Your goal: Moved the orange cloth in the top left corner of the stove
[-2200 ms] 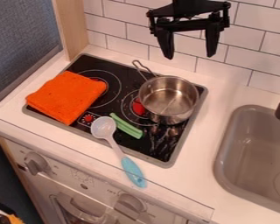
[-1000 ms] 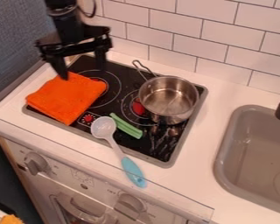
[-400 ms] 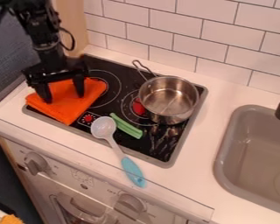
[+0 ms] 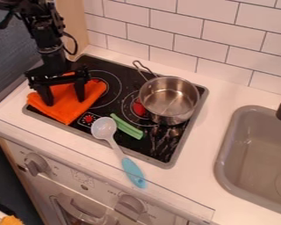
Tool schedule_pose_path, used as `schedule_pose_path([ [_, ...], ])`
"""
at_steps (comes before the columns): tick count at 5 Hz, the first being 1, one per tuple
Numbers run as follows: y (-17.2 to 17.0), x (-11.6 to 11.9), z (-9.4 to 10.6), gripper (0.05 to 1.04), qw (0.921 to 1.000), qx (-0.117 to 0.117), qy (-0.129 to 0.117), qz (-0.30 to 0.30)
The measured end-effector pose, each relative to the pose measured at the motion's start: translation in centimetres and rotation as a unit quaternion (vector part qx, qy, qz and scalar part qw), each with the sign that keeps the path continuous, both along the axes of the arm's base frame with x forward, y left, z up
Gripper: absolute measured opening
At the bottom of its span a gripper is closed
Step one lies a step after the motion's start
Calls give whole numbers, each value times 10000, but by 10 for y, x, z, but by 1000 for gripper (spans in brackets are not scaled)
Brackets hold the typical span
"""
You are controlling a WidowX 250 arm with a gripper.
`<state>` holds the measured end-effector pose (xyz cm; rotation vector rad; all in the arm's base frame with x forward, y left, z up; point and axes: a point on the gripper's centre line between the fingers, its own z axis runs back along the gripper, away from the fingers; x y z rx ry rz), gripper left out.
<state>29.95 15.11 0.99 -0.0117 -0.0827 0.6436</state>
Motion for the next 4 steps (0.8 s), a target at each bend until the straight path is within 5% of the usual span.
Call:
schedule_pose_path([
  [4, -11, 87, 3, 1000, 9974, -215, -349, -585],
])
